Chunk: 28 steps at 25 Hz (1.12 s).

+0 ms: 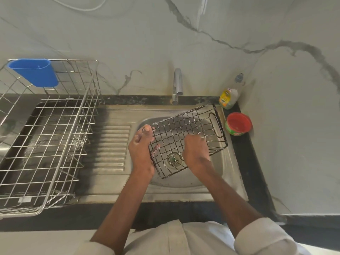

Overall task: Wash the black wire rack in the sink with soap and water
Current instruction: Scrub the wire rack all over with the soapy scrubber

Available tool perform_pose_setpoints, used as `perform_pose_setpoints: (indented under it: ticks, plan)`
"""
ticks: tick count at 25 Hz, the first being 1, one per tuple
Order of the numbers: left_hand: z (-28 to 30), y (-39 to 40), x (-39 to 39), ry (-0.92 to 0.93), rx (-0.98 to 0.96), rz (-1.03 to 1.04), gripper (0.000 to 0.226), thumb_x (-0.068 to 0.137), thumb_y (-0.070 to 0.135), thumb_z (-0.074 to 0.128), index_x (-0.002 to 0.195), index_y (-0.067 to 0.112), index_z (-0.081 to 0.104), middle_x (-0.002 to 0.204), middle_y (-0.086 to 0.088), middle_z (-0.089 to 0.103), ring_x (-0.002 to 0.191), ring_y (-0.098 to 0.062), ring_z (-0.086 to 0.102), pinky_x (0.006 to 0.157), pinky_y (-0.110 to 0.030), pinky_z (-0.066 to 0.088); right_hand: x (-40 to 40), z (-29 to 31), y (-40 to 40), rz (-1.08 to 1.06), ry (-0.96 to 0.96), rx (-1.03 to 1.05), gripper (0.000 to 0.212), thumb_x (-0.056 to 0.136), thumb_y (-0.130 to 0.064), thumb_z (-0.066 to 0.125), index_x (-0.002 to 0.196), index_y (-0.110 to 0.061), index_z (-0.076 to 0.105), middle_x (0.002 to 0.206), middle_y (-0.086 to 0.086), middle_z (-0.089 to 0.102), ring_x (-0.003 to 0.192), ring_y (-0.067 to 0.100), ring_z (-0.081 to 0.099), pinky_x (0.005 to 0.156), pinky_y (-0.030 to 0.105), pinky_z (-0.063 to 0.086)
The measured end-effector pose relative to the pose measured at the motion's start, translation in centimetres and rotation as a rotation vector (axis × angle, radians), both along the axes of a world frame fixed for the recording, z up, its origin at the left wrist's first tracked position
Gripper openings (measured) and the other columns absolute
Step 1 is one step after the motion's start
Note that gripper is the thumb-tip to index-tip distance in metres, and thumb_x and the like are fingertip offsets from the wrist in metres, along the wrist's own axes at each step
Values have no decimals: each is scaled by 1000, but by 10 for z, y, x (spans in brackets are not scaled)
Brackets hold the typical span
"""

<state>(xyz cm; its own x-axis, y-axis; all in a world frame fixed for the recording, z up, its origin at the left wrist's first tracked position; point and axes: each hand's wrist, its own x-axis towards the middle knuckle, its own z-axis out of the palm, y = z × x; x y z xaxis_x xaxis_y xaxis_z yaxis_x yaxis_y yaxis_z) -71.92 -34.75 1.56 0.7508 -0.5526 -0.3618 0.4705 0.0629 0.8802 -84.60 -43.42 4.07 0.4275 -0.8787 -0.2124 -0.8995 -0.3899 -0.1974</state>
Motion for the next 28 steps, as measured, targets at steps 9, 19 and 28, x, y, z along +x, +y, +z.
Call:
perform_pose_setpoints:
  ticks: [9, 19, 28]
  plan:
    - [-1, 8, 6, 29, 0, -63, 90, 54, 88, 84, 117, 24, 80, 125, -5, 79, 125, -30, 70, 97, -52, 56, 50, -5, 33, 15, -487, 339, 9, 87, -12, 80, 78, -13, 78, 75, -5, 73, 69, 7, 69, 74, 22, 56]
    - [12, -1, 3, 22, -15, -115, 79, 68, 69, 79, 123, 12, 77, 117, -7, 81, 103, -19, 77, 103, -50, 58, 37, -2, 25, 284, -328, 205, 9, 91, -4, 73, 93, -11, 77, 85, 1, 72, 80, 17, 69, 89, 30, 58]
    - [10, -27, -16, -99, -28, -112, 83, 69, 66, 90, 131, 13, 74, 119, -10, 80, 115, -29, 75, 95, -48, 62, 2, 11, 12, 335, -332, 372, 15, 80, -1, 80, 93, -9, 81, 87, 6, 78, 85, 21, 73, 89, 35, 58]
